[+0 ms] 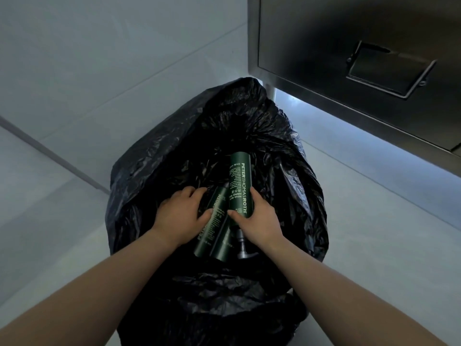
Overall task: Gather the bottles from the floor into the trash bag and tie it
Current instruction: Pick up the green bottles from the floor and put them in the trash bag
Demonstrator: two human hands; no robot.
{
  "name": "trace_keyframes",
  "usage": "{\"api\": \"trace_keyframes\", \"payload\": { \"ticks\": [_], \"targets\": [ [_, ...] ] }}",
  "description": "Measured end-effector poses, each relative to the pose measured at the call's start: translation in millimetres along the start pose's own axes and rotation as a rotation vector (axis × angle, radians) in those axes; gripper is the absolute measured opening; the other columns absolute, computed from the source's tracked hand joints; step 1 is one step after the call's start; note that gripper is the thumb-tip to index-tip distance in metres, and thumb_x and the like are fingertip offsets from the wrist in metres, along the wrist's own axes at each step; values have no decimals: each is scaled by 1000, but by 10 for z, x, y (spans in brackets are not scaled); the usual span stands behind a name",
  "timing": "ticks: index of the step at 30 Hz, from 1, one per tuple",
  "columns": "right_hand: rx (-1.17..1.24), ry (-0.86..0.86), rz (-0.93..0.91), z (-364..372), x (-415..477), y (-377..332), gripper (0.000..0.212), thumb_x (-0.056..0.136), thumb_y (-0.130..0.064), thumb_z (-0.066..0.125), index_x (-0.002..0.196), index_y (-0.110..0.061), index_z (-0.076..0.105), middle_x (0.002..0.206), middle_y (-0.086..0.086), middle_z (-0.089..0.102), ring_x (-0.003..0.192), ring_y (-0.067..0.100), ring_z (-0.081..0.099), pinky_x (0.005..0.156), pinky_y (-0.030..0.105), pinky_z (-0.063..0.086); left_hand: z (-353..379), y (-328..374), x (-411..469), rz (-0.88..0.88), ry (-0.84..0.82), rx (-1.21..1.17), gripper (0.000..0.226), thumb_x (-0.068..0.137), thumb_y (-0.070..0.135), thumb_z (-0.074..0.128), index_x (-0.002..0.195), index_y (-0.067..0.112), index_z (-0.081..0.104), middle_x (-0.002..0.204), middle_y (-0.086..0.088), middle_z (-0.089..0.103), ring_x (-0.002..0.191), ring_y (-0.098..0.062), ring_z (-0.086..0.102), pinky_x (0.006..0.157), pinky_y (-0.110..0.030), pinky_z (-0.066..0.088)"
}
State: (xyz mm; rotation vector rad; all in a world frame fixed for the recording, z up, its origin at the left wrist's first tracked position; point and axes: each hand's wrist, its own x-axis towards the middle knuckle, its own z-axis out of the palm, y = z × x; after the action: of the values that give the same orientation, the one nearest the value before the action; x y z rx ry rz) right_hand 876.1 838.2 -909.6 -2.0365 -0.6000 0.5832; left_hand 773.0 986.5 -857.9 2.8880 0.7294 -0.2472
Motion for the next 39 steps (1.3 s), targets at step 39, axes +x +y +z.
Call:
{"api": "trace_keyframes", "payload": {
  "ticks": [39],
  "targets": [
    [23, 197, 311, -1149, -143, 1607, 62, 85, -39, 65, 138, -19, 40, 121, -1, 57, 96, 15, 58, 80, 28, 45, 307, 1175, 308, 191, 28, -81, 57, 92, 51, 40, 143, 29, 28, 144, 3, 39, 127, -20, 42, 95, -37, 47]
  ]
}}
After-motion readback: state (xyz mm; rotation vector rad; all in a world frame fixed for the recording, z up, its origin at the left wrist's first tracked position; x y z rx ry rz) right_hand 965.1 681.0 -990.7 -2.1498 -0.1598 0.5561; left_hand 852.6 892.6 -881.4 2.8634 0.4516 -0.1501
